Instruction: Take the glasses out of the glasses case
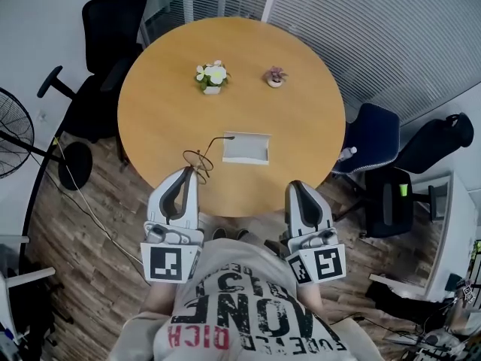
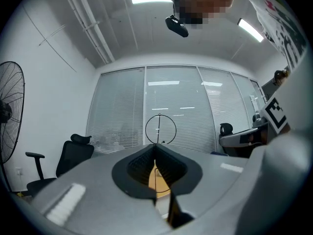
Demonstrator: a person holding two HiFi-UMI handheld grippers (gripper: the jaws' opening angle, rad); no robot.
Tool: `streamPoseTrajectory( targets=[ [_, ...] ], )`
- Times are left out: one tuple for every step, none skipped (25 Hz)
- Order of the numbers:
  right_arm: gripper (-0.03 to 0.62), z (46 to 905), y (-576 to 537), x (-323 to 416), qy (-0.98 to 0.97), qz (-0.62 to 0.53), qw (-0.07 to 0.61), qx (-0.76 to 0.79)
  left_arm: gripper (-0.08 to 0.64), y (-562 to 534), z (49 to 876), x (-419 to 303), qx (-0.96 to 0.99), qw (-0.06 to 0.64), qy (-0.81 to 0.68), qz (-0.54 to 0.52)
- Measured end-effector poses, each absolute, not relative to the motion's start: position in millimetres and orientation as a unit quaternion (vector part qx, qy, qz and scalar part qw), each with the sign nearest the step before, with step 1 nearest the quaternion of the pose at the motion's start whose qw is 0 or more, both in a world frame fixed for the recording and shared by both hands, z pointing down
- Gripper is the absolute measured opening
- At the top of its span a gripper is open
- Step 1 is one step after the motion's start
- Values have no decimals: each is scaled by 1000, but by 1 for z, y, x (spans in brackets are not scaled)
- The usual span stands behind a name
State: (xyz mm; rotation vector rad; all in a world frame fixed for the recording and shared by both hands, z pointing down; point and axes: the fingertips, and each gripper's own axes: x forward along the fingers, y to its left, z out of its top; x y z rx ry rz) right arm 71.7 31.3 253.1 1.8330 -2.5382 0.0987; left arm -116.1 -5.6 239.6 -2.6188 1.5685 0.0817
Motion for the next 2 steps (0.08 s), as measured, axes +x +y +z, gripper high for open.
streamPoseTrajectory(
  targets=[
    [29,254,30,70,-809,32,4,586,18,-7,241,-117,-858,44,510,24],
    [29,255,29,69,-809,32,3,587,18,-9,243,-118,-860,44,508,22]
  ],
)
